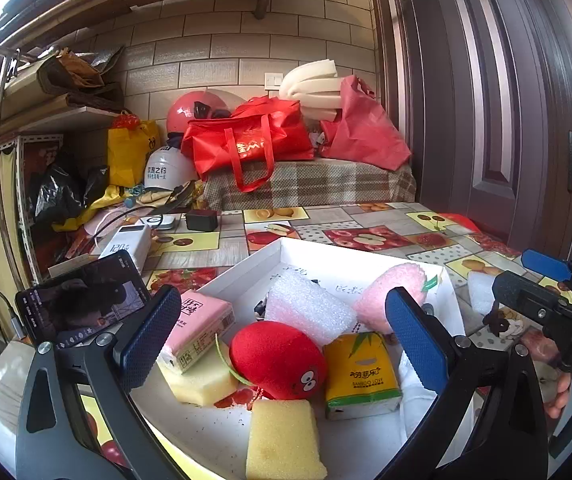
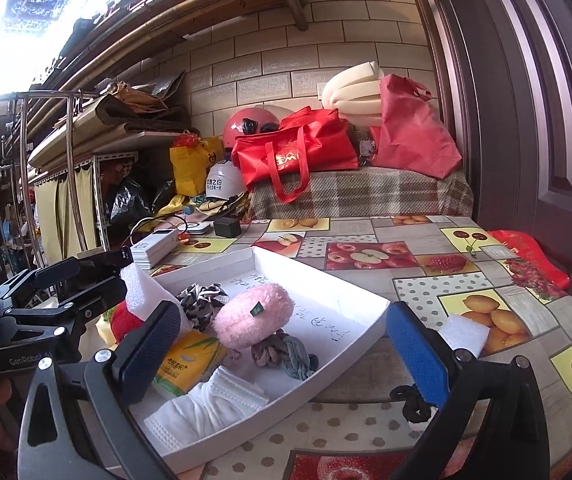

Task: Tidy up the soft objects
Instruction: 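Move both grippers to the rope toy and the remaining foam block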

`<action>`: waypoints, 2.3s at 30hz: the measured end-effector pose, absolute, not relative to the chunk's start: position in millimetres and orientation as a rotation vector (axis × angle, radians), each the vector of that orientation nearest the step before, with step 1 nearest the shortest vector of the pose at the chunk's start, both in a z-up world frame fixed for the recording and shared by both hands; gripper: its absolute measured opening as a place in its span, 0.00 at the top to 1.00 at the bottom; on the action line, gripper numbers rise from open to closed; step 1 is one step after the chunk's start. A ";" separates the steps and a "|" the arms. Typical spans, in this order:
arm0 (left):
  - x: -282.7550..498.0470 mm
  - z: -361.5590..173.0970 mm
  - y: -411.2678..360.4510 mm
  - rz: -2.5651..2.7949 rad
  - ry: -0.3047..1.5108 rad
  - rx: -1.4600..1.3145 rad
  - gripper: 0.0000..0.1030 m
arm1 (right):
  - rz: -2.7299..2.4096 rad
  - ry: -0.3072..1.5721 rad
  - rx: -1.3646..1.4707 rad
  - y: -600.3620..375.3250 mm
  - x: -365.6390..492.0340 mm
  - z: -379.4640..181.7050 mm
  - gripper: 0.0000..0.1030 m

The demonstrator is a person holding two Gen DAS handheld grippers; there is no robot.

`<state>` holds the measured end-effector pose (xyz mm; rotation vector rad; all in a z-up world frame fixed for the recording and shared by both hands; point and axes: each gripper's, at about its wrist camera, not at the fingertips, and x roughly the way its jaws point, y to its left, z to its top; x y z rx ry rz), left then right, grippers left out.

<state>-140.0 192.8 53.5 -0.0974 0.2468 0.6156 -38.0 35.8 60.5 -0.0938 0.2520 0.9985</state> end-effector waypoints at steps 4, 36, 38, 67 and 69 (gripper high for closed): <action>-138.9 55.5 175.3 0.579 0.238 -0.069 0.00 | 0.892 0.235 -0.054 -1.0 -24.0 64.7 0.00; 3.4 29.4 78.0 0.118 0.642 -0.180 0.01 | 0.811 0.566 -0.181 -21.8 111.4 42.8 0.00; -3.3 33.4 81.1 0.157 0.605 -0.187 0.00 | 0.806 0.614 -0.195 -4.1 123.4 38.1 0.00; 67.5 17.3 53.1 0.145 0.781 -0.034 0.01 | 0.753 0.723 -0.476 0.8 138.1 15.3 0.16; 79.3 13.3 51.1 0.139 0.811 -0.022 0.02 | 0.765 0.712 -0.441 -10.5 137.0 18.1 0.19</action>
